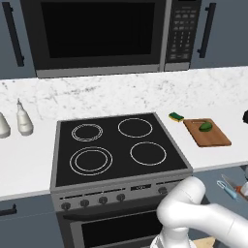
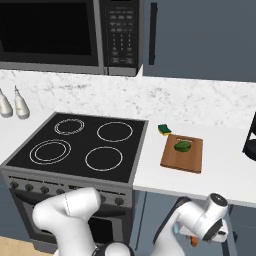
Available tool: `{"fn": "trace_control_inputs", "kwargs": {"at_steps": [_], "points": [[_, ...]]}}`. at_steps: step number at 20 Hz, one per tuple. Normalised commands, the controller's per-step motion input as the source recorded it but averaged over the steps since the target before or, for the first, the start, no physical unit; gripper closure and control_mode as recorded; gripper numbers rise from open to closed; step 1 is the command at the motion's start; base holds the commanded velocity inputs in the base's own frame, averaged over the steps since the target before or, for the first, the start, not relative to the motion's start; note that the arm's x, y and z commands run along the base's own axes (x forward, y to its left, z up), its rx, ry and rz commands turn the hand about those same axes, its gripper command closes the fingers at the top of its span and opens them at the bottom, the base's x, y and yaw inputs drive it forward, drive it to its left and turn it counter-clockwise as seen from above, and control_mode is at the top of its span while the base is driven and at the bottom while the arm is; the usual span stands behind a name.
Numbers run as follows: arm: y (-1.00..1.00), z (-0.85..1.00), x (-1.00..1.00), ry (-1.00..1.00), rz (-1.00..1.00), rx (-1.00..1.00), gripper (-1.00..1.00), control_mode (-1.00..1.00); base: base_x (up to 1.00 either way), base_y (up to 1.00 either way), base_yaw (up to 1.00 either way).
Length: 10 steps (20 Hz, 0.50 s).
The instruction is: Place the appropriate cutting tool for cutting the avocado skin on the cutting board.
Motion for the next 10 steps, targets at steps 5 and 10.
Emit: {"fn": "trace_control_inputs", "kwargs": {"at_steps": [5,10], "points": [[0.0,-0.1,-0.12,-0.01,0.0,-0.02,-1.0,-1.0,0.0,0.0,0.0],[0.11,0.0,0.04,-0.01,0.0,0.0,-1.0,-1.0,0.0,0.0,0.0]]}}
